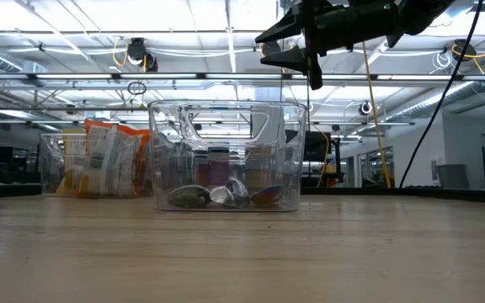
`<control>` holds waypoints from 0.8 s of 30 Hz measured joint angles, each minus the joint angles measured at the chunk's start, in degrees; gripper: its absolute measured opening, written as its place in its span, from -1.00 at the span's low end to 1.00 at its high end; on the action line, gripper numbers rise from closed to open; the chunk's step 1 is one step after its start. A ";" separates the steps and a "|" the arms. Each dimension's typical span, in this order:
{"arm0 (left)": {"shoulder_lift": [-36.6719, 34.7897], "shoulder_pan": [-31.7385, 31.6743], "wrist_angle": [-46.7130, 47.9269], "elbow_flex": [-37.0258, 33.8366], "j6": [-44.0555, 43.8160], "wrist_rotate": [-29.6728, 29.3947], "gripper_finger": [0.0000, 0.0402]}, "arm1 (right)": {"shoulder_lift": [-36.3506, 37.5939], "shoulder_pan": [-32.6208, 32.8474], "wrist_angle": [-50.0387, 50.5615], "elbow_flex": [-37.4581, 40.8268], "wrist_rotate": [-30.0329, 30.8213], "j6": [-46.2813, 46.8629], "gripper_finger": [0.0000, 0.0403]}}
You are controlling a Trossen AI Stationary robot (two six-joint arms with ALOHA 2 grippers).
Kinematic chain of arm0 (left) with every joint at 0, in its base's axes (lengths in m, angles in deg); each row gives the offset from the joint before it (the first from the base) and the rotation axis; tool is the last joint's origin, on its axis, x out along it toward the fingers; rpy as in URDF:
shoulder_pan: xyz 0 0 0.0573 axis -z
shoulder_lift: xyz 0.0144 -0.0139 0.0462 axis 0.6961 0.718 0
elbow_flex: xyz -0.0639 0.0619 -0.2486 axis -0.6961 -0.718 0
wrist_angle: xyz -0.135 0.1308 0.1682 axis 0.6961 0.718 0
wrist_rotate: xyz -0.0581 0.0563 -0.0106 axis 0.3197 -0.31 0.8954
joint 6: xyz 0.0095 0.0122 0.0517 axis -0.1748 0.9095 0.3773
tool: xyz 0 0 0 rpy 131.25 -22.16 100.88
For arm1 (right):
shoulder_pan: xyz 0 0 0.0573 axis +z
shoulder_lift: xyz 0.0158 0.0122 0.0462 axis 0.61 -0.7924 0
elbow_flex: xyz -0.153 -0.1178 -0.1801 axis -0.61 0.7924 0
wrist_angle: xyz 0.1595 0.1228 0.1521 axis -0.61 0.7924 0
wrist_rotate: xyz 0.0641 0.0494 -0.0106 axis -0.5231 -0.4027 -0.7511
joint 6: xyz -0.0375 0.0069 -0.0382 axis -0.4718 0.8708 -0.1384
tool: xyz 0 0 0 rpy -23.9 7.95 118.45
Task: Pick & Place Food Item
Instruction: Put the white seasoning bottle into the top right transparent bin
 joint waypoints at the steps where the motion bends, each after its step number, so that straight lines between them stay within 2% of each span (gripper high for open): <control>1: 0.34 0.00 0.02 0.00 0.00 0.39 0.42 | 0.00 0.00 -0.02 0.00 0.02 -0.01 -0.16; 7: 1.40 -0.09 0.02 0.02 -0.52 2.67 0.37 | 0.00 0.00 -0.04 0.00 0.00 -0.29 -0.16; 12: 1.11 -1.51 0.24 0.02 -1.20 3.13 0.05 | 0.00 0.00 -0.03 0.00 -0.07 -1.06 -0.16; 21: -1.96 -7.45 4.75 0.02 2.29 9.40 0.04 | 0.00 0.00 -1.32 0.00 -0.37 -1.52 -0.16; 24: -4.24 -10.63 8.58 0.00 4.12 10.71 0.04 | 0.00 -0.04 -6.07 0.00 -4.90 -3.80 -0.16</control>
